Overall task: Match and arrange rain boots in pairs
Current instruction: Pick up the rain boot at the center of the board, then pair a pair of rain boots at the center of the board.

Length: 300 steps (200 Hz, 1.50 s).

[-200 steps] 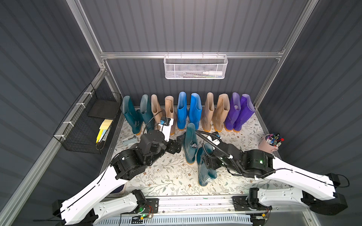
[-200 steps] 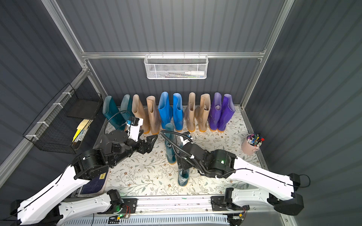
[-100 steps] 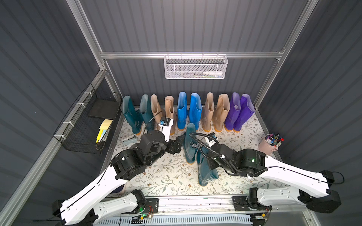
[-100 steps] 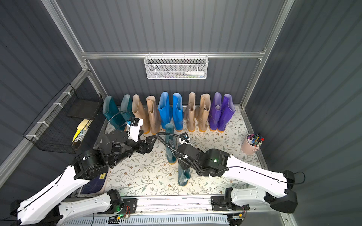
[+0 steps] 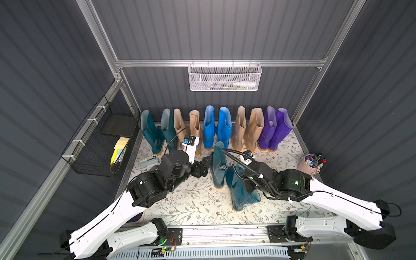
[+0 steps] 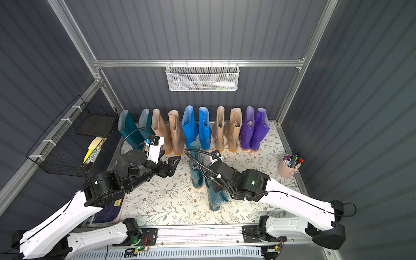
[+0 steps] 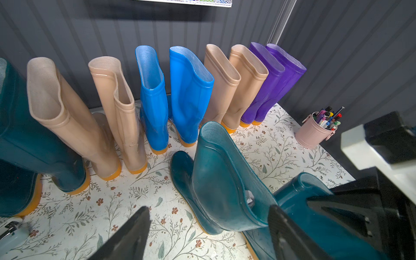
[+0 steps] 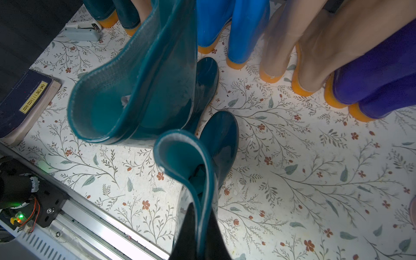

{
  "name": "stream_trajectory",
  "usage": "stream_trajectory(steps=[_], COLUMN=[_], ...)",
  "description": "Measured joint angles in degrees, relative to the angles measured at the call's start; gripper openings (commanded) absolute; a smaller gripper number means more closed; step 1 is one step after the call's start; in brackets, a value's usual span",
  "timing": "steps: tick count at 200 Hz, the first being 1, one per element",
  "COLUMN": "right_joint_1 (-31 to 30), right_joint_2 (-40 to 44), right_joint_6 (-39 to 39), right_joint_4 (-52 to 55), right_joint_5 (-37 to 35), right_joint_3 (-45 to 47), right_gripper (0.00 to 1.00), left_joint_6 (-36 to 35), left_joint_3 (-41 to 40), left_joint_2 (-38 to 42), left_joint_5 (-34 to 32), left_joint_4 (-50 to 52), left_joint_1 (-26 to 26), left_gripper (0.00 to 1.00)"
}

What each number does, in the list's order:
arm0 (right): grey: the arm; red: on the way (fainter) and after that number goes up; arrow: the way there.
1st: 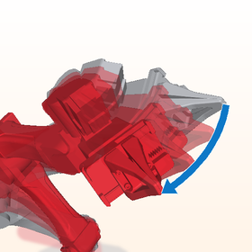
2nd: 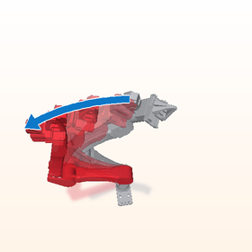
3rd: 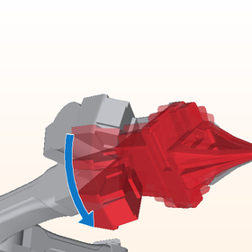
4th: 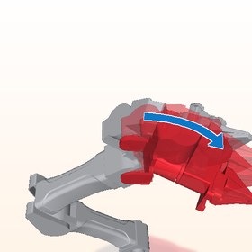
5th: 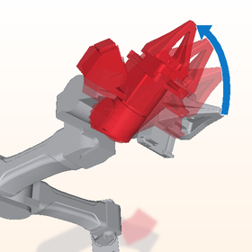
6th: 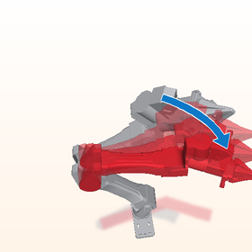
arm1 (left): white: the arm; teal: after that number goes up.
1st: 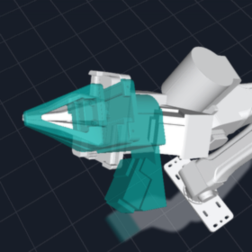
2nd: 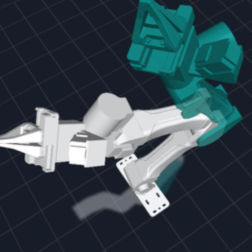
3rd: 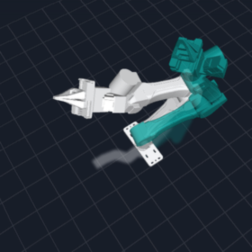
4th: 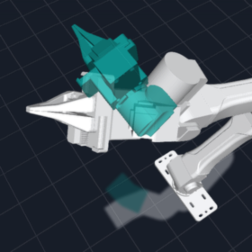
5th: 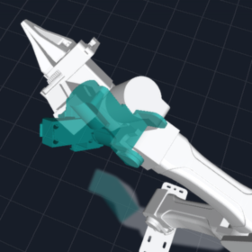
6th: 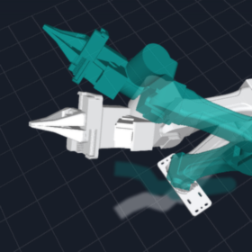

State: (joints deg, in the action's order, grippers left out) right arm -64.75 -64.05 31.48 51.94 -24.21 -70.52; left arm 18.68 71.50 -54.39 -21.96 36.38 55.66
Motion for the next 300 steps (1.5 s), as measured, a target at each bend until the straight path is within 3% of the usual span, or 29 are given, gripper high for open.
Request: stream_trajectory(steps=[99, 162, 300], right_joint_1=[10.0, 14.6, 20.8], right_joint_2=[-0.4, -5.5, -14.8], right_joint_6=[-5.6, -8.4, -10.7], right_joint_4=[-4.3, -10.2, -20.7], right_joint_5=[5.0, 9.3, 17.3], right_joint_3=[0.0, -0.4, -4.0], right_gripper=[0.0, 0.0, 0.0], left_joint_6=[0.0, 0.0, 0.0], left_joint_3=[0.0, 0.5, 0.5], left_joint_2=[-0.7, -0.7, 1.1], left_joint_5=[0.1, 0.1, -0.5], left_joint_4=[0.7, 3.1, 5.2], left_joint_1=[0.0, 0.0, 0.0], left_gripper=[0.84, 0.85, 0.85])
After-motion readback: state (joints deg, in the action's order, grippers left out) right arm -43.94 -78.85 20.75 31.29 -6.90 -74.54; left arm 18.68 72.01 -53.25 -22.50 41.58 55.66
